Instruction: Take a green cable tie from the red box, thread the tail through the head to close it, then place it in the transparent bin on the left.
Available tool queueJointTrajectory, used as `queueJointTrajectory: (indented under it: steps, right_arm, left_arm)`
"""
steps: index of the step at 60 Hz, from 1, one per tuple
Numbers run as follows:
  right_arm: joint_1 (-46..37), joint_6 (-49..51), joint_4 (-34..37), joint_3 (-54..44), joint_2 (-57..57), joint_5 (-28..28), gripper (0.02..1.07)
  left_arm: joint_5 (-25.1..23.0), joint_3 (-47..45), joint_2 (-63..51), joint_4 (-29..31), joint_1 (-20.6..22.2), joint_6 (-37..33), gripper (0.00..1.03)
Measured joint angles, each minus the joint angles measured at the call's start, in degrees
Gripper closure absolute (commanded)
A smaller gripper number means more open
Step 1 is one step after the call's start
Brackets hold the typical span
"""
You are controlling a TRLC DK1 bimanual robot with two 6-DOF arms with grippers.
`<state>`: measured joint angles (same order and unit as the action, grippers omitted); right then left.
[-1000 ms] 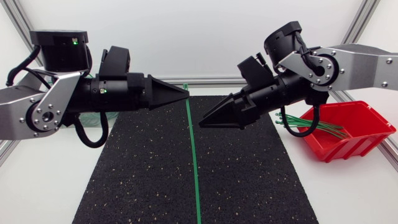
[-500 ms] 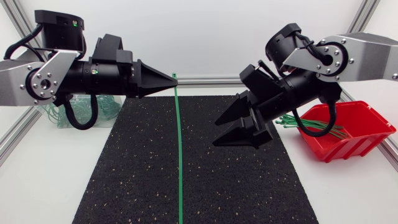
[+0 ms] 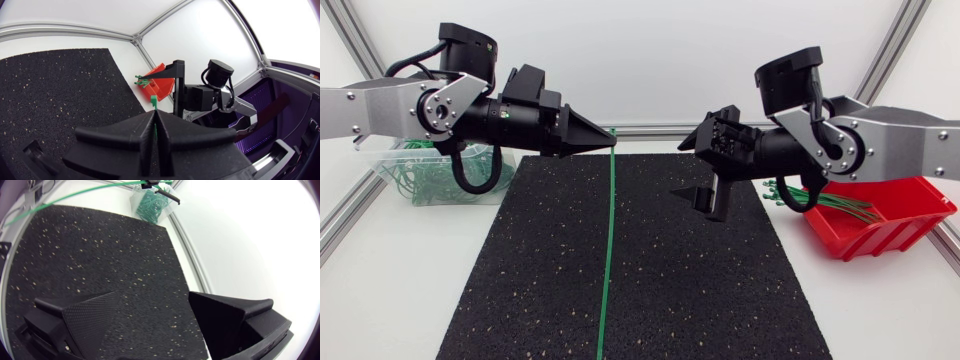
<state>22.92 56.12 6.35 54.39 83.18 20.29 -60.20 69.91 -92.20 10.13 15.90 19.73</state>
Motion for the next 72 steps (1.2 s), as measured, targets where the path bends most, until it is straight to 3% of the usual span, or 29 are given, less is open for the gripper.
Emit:
queueJointTrajectory:
  steps: [5,9,22,43,72]
  right_arm:
    - [1.31,4.7,-12.96,-5.42,-0.02,-2.14,0.06]
    - [2.43,9.75,-27.41,-10.64,-0.02,-2.14,0.06]
    - [6.4,23.69,-42.27,-18.36,-0.11,-2.56,0.06]
    - [14.1,31.56,-43.23,-24.02,-4.57,0.87,0.06]
    - [28.76,26.58,-43.36,-31.28,-6.34,-0.7,0.06]
  left_arm:
    - [-0.02,1.18,-0.9,1.09,0.76,-0.5,0.99]
    - [-0.02,2.14,-1.29,2.14,1.27,-0.76,0.99]
    - [-0.37,4.55,-2.36,4.22,1.88,-1.6,0.99]
    - [-0.44,6.67,-7.1,10.01,1.46,-5.46,0.99]
    - [-0.44,6.67,-7.72,10.67,0.66,-6.67,0.99]
